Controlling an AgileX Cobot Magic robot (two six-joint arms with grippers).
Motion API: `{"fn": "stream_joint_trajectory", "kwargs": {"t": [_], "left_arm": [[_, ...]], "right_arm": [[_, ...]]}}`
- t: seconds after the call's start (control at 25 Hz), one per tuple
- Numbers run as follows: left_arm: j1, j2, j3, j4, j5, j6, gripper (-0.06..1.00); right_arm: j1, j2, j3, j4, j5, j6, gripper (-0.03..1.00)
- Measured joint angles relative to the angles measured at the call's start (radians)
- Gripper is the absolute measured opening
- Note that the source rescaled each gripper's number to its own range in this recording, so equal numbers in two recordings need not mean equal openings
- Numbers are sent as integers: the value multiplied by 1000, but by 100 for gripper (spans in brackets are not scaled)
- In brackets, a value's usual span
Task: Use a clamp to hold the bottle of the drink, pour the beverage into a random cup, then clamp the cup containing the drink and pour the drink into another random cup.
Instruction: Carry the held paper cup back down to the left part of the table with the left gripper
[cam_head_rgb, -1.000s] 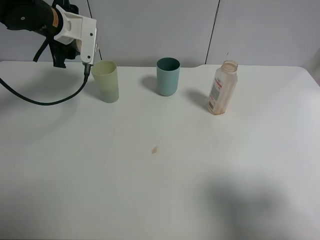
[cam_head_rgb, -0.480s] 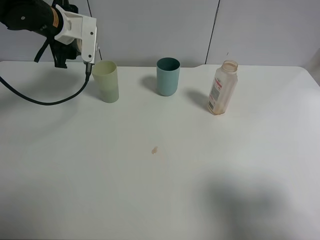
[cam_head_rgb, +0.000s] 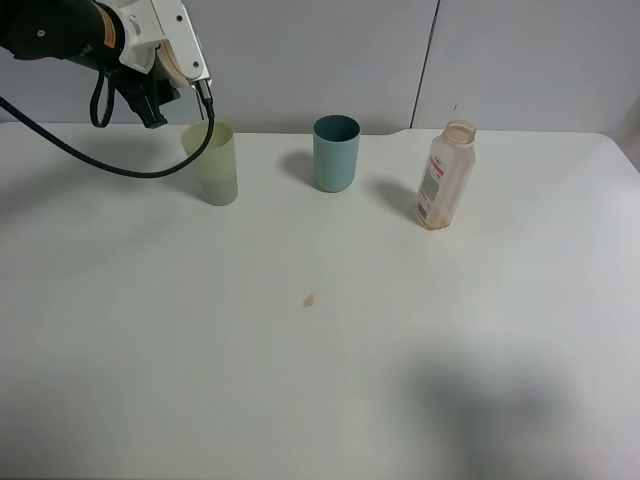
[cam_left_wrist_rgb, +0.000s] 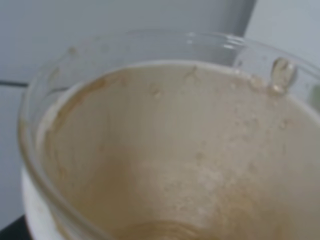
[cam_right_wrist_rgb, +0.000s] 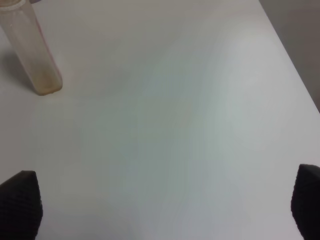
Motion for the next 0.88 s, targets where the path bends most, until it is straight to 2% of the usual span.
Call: {"fn": "stream_joint_trajectory", "kwargs": {"t": [0.4, 0.88], "left_arm": [[100, 0, 3, -19, -96, -241, 5], [243, 0, 190, -138, -394, -267, 5]], "right_arm": [[0, 0, 0, 0, 0, 0, 100], [0, 0, 0, 0, 0, 0, 100]]}}
